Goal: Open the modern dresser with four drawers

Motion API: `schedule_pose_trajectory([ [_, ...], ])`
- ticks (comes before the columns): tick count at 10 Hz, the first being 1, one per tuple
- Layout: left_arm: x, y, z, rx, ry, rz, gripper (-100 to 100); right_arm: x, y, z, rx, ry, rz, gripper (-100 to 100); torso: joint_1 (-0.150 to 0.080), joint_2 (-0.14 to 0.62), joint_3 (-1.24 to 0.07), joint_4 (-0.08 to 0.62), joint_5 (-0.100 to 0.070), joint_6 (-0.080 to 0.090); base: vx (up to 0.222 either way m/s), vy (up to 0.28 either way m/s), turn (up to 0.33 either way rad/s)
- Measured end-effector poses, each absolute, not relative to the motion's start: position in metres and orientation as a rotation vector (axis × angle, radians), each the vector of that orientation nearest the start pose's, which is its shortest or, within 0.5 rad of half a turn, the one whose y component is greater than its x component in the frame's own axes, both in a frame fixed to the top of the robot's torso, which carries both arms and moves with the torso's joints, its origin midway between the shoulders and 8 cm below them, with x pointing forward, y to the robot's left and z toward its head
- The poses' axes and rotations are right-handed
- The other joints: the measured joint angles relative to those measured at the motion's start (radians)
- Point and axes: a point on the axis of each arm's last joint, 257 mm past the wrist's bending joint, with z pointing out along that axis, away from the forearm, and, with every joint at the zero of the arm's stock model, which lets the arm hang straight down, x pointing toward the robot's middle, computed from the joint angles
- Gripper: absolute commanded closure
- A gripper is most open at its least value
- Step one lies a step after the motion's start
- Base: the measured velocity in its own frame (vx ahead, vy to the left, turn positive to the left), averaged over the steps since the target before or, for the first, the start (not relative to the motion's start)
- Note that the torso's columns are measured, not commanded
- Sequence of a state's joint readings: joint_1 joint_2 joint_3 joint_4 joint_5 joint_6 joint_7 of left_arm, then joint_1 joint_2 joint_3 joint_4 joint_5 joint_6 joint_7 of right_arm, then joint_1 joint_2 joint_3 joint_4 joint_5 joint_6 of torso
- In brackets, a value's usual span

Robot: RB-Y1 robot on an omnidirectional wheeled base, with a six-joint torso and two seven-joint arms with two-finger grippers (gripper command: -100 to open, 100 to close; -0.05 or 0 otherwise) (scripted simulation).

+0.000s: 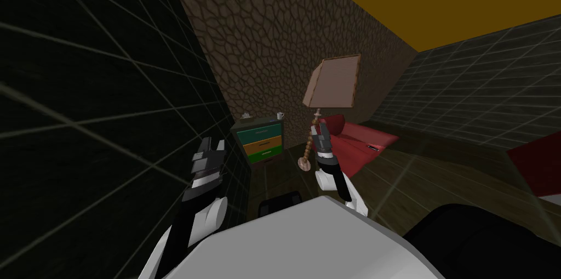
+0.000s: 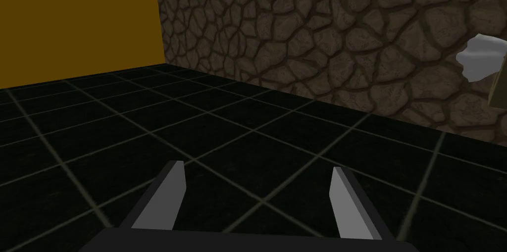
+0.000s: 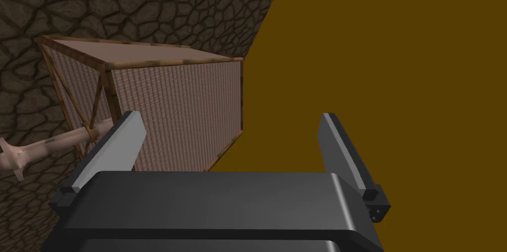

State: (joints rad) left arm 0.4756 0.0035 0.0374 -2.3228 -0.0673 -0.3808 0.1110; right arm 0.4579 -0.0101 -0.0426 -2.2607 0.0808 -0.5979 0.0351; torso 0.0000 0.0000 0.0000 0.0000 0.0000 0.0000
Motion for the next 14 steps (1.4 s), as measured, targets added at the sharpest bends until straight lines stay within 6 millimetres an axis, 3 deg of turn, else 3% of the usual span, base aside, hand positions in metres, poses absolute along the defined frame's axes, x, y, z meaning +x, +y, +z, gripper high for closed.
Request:
schedule_pose_trajectory([
  [2,0.3556,0.2846,0.0288,-0.701,0.654,-1.315,0,0.3329,-0.2729,0.0467,0.487,0.594,1.219,0,0.0,0.104,-0.209,0.105,0.0,0.0,0.0,0.0,0.0],
  [9,0.3556,0.2846,0.0289,-0.701,0.654,-1.316,0,0.3328,-0.2729,0.0468,0.487,0.594,1.219,0,0.0,0.618,-1.234,0.617,0.0,0.0,0.0,0.0,0.0],
  [10,0.3556,0.2846,0.0289,-0.701,0.654,-1.316,-100,0.3328,-0.2729,0.0468,0.487,0.594,1.219,0,0.0,0.691,-1.382,0.691,0.0,0.0,0.026,-0.001,-0.005],
  [11,0.3565,0.2835,0.0283,-0.693,0.672,-1.314,-100,0.3329,-0.2729,0.0466,0.487,0.594,1.218,0,0.0,0.724,-1.452,0.724,0.0,0.0,0.048,-0.003,-0.007],
  [14,0.3621,0.2788,0.0221,-0.672,0.741,-1.303,-100,0.3329,-0.273,0.0465,0.487,0.594,1.218,0,-0.001,0.736,-1.477,0.737,0.0,0.0,0.075,-0.018,-0.013],
])
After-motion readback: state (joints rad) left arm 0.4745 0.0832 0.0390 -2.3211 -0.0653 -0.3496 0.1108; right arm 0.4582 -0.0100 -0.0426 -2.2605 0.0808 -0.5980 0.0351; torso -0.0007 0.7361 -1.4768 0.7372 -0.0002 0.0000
